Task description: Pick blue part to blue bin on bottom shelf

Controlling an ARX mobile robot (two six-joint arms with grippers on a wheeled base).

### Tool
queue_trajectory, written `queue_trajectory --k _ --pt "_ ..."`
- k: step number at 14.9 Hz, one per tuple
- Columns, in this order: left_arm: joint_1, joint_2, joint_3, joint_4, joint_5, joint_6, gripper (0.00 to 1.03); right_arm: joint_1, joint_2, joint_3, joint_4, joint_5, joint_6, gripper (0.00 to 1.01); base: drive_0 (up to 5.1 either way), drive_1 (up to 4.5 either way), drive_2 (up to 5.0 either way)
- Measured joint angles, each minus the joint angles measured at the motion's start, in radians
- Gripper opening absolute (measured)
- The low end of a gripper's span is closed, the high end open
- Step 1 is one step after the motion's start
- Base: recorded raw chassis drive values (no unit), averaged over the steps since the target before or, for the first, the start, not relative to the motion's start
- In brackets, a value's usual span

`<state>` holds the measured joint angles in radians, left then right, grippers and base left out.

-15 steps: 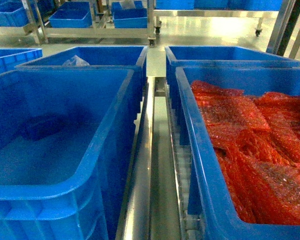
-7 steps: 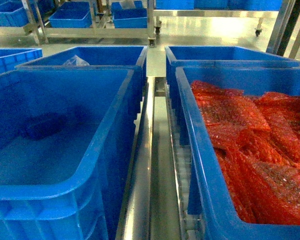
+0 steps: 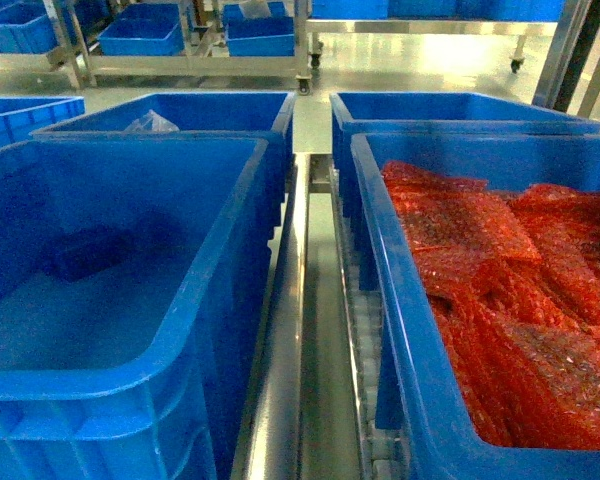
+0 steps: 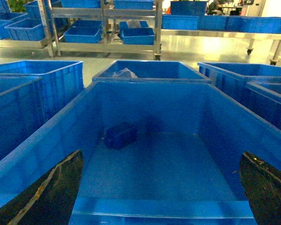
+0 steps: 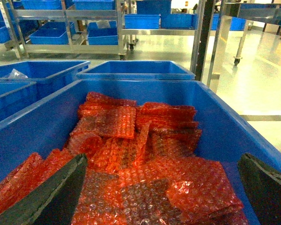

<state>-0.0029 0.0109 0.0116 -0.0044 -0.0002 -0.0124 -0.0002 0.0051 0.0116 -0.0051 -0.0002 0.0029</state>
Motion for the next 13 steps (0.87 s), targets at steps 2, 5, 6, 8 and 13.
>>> queue_trajectory --k 2,5,6,8,13 --pt "0.0 0.0 0.0 0.0 0.0 0.0 0.98 0.0 0.0 0.0 0.0 0.0 0.0 0.98 0.0 0.0 0.0" --pt "0.0 0.0 0.0 0.0 0.0 0.0 0.98 0.0 0.0 0.0 0.0 0.0 0.0 0.98 0.0 0.0 0.0" --pt "0.0 0.0 0.0 0.0 0.0 0.0 0.98 0.0 0.0 0.0 0.0 0.0 0.0 0.98 0.0 0.0 0.0" --pt "0.0 0.0 0.0 0.0 0.0 0.0 0.98 0.0 0.0 0.0 0.0 0.0 0.0 0.98 0.0 0.0 0.0" --pt "0.0 0.0 0.0 0.0 0.0 0.0 0.98 0.0 0.0 0.0 0.0 0.0 0.0 0.98 0.0 0.0 0.0"
